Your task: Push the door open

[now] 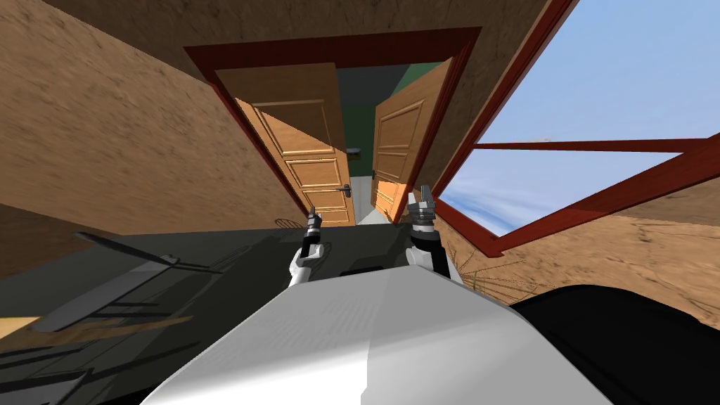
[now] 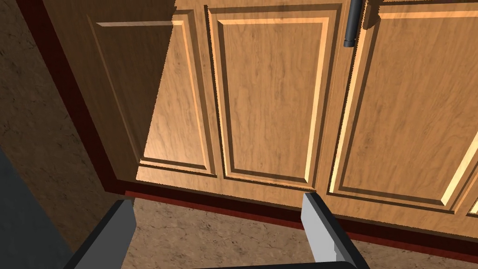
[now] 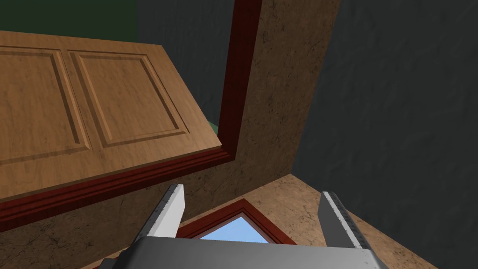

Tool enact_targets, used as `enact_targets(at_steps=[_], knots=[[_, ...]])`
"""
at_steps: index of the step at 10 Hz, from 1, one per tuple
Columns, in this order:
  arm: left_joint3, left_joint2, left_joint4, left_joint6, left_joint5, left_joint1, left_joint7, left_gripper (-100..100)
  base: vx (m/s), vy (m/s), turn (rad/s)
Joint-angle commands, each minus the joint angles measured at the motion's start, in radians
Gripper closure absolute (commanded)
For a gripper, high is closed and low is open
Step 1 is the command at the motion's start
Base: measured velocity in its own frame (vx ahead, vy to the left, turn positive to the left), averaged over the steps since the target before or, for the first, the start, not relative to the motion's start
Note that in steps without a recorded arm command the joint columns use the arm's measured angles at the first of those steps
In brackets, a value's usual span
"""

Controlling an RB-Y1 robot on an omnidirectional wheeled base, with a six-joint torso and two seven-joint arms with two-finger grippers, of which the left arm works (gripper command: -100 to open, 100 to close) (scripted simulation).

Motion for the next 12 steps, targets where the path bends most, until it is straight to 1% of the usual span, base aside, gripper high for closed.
enact_targets(at_steps=[1, 4, 5, 6, 7, 8, 9, 10, 11, 12], knots=[[-0.001, 0.006, 0.050, -0.006, 0.005, -0.024, 0.000, -100, 0.075, -0.012, -0.070], [0.000, 0.017, 0.146, -0.015, 0.015, -0.086, 0.000, -100, 0.101, -0.007, -0.056], [0.000, 0.017, 0.158, -0.015, 0.015, -0.086, 0.000, -100, 0.072, 0.002, -0.019], [0.001, 0.020, 0.193, -0.018, 0.018, -0.107, 0.000, -100, 0.055, -0.009, -0.028], [0.001, 0.024, 0.219, -0.021, 0.021, -0.127, 0.000, -100, 0.070, -0.004, -0.054], [0.001, 0.024, 0.229, -0.021, 0.021, -0.127, 0.000, -100, 0.059, -0.004, -0.023], [0.001, 0.027, 0.263, -0.024, 0.025, -0.147, -0.001, -100, 0.065, -0.008, -0.035], [0.002, 0.030, 0.287, -0.027, 0.028, -0.167, -0.001, -100, 0.080, -0.004, -0.052], [0.002, 0.030, 0.298, -0.027, 0.028, -0.167, -0.001, -100, 0.053, -0.004, -0.019], [0.002, 0.033, 0.333, -0.030, 0.031, -0.187, -0.001, -100, 0.058, -0.008, -0.035]])
